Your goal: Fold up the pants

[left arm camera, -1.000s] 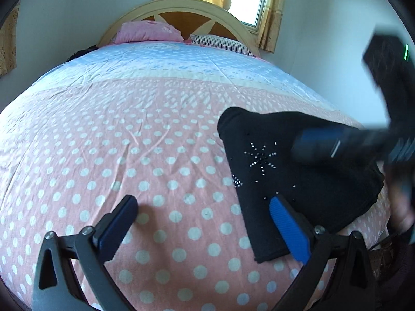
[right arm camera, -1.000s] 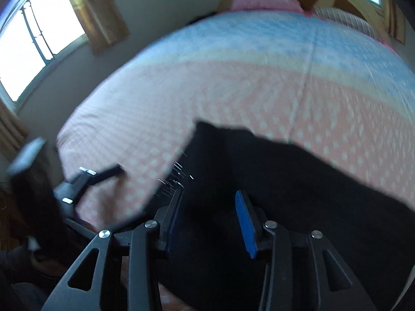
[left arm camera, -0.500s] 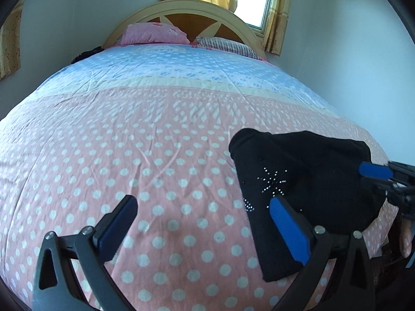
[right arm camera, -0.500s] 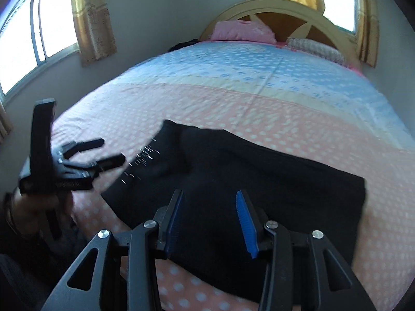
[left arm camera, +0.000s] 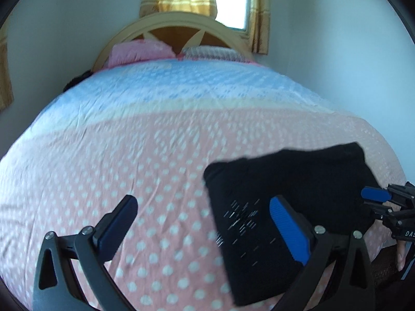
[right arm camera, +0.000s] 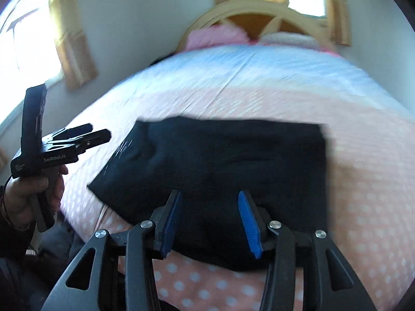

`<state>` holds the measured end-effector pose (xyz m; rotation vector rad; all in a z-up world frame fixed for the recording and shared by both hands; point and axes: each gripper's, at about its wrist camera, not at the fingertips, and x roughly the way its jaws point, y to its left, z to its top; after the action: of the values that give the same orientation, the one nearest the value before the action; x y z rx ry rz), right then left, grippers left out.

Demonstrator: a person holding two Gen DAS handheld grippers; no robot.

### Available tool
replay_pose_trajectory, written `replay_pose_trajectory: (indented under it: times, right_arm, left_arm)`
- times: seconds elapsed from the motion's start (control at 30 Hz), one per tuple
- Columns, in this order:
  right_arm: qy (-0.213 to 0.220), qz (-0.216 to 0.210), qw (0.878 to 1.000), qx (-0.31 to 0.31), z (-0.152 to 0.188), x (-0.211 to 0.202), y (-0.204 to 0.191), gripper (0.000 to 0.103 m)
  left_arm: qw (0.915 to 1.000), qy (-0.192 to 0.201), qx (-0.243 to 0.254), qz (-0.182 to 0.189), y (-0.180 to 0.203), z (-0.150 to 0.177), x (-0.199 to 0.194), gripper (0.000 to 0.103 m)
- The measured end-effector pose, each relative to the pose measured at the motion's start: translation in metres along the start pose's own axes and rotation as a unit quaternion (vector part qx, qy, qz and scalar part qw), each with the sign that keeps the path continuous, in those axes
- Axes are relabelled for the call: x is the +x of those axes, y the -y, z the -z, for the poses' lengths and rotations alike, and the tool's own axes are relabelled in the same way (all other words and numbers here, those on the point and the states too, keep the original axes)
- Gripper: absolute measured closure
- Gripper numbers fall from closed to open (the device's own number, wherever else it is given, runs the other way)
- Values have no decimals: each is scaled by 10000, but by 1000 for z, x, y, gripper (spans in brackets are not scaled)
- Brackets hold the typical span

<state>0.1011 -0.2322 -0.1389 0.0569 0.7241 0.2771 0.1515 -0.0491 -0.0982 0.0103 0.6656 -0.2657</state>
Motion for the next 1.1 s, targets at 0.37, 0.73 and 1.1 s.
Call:
replay_pose_trajectory:
  times: [0.37,0.73,1.1]
  right_arm:
    - [-16,-99,9812,1929,30,-33,88,56]
    - [-349,105,9834,1779,43,-10,84,93]
    - [437,41,9753,2166,36,-47,105,42]
  left_arm:
    - [9809,-404,743,1752,128,-59,67,0]
    - [9658,-1522,1114,1779,193,-57,143,0]
    - [9797,-516,480,1878,109,-65,49,0]
